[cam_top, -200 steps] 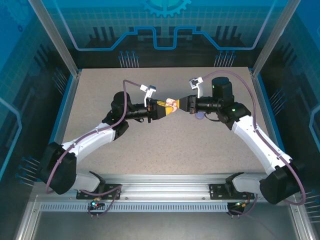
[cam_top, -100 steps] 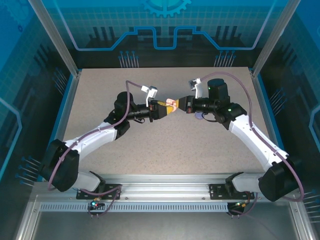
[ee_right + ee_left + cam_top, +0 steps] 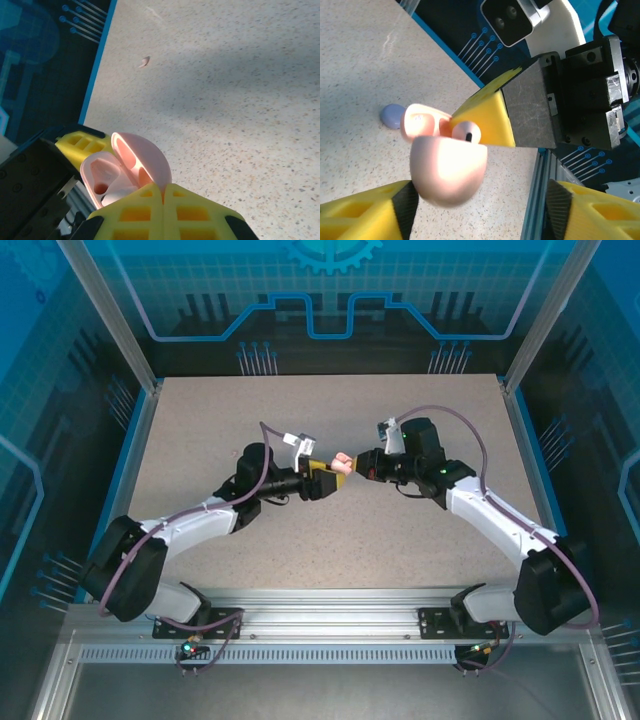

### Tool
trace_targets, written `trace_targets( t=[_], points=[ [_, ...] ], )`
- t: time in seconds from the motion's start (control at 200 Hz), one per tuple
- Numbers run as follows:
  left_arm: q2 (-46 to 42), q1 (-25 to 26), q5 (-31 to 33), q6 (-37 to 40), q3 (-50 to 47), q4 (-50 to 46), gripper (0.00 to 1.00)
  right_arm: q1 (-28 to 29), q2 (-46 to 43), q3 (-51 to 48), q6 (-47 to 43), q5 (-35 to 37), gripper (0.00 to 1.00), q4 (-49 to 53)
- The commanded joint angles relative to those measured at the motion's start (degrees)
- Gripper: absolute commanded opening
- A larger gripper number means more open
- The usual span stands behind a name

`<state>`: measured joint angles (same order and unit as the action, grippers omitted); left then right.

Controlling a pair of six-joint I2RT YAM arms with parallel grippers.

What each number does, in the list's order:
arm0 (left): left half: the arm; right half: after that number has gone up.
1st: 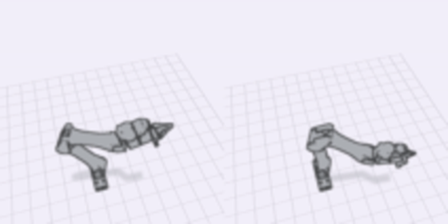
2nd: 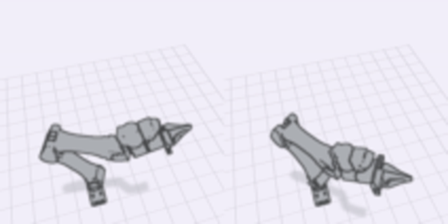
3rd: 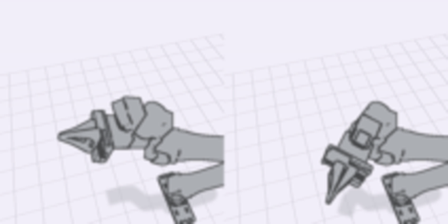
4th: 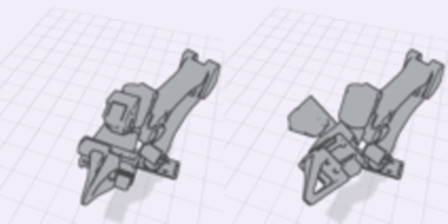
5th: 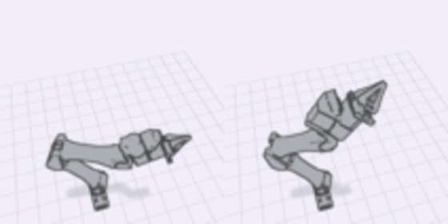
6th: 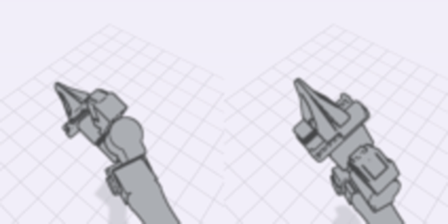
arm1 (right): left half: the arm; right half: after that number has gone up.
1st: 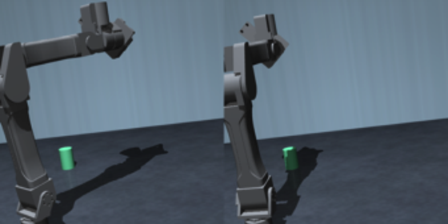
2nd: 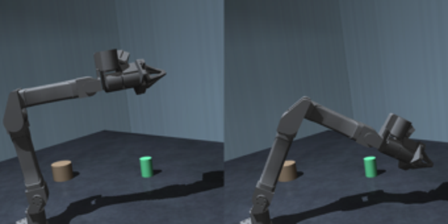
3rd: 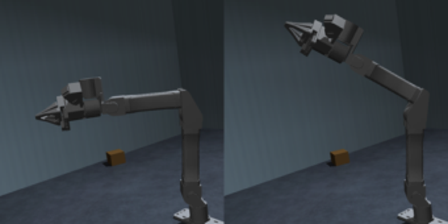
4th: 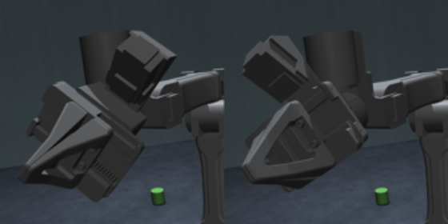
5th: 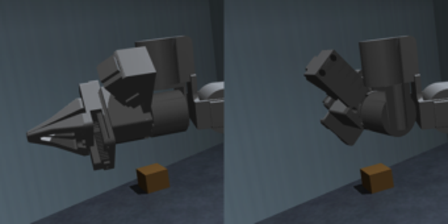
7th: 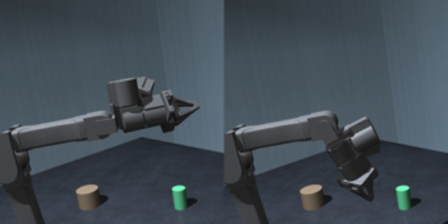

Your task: Insert wireless bluetooth earbuds into charging case

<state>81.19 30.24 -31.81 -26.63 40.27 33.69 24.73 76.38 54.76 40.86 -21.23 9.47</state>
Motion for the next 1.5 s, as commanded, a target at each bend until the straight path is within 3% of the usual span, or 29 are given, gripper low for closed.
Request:
trace_targets(
  t=[0.0, 0.175, 0.385, 0.57, 0.695, 0.83, 0.985, 1.276, 1.496],
  points=[
    [-3.4, 0.3, 4.5, 1.2, -2.3, 1.0, 0.79, -0.6, 1.2, -1.4, 1.7, 3.2, 0.0, -2.8],
    [-10.3, -2.7, 15.1, 0.0, -6.0, -3.3, 0.98, -1.3, 1.8, -2.1, 1.3, 4.2, 0.0, -3.3],
    [-12.0, -15.9, 24.4, -4.3, -0.7, -19.3, 0.99, -1.5, 1.5, -4.0, 0.8, 4.0, 0.0, -5.3],
    [0.0, -22.6, 33.2, 0.3, 15.6, -41.7, 0.99, -1.4, -0.5, -5.8, 1.1, 2.4, 0.0, -6.2],
    [9.9, -23.2, 38.7, 4.2, 27.1, -53.5, 0.99, -0.9, -3.5, -6.2, 1.0, 2.3, 0.0, -4.9],
    [18.3, -23.2, 43.8, 8.0, 35.3, -59.5, 0.99, -0.5, -6.9, -6.2, 0.5, 2.1, 0.0, -2.6],
    [28.9, -23.1, 45.7, 11.8, 47.8, -71.2, 0.98, -0.4, -10.2, -5.5, -0.4, 2.0, 0.0, 0.0],
    [46.7, -23.2, 45.4, 13.4, 68.9, -90.1, 0.83, -0.3, -13.9, -5.3, -1.7, 0.9, 0.0, 3.3],
    [50.5, -24.2, 46.0, 13.4, 74.4, -95.2, 0.71, -0.3, -15.8, -4.7, -3.5, 0.6, 0.0, 6.3]
  ],
)
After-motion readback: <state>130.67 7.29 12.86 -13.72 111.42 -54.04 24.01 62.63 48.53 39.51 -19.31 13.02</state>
